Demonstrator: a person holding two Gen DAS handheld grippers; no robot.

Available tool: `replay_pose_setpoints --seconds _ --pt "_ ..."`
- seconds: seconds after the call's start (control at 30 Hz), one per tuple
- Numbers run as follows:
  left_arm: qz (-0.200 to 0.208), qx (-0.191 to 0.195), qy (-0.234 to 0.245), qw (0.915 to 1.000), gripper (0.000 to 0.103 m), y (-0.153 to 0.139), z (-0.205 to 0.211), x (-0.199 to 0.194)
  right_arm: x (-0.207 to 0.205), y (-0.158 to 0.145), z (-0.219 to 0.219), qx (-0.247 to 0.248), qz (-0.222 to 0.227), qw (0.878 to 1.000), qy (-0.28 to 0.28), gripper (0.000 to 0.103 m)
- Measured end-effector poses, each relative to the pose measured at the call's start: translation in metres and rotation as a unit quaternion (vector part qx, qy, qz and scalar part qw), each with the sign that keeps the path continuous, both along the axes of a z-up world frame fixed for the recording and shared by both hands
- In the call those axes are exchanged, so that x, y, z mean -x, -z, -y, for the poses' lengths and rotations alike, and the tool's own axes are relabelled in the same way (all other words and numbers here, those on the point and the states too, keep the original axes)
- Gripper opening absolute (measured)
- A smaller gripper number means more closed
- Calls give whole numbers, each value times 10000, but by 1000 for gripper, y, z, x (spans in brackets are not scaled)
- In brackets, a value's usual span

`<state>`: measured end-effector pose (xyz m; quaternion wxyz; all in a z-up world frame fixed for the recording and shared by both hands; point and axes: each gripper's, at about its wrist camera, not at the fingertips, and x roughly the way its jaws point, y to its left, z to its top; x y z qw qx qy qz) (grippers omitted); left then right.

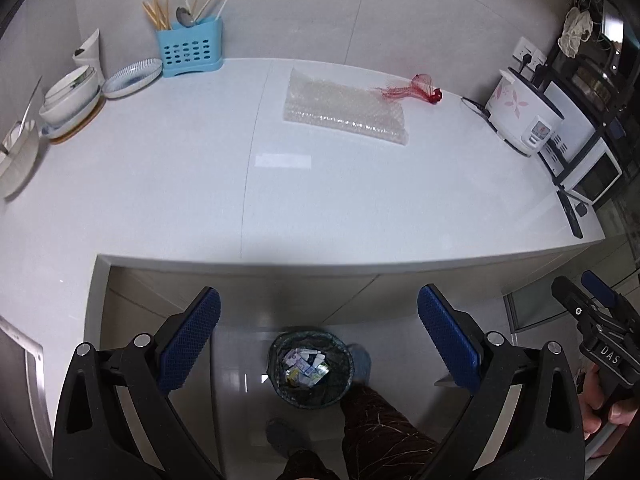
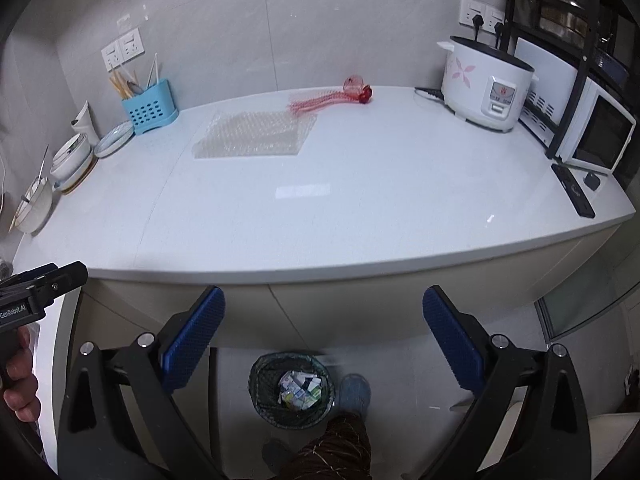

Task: Collect trash
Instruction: 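Raise both tools from the wastebasket back up over the counter, then move the left tool to the bubble wrap while the right tool approaches the red mesh net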

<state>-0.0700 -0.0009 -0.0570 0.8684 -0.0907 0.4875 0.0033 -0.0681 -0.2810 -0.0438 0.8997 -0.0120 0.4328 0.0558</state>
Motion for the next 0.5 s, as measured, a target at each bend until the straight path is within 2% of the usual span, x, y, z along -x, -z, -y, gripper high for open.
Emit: replay_pose_setpoints --seconds 0.2,0.33,0.43,0.5 --pt "-18 -61 -204 9998 97 5 12 -58 -73 2 6 -36 117 9996 -238 95" --pt "-138 134 -672 9976 97 11 15 -106 -134 2 10 -30 112 9990 -442 95" --pt "-196 62 -953 9952 97 16 20 -139 -180 -2 18 14 169 9984 -545 95" --pt "-311 182 -1190 9922 97 18 19 -157 -208 -4 23 -14 88 9981 -613 95"
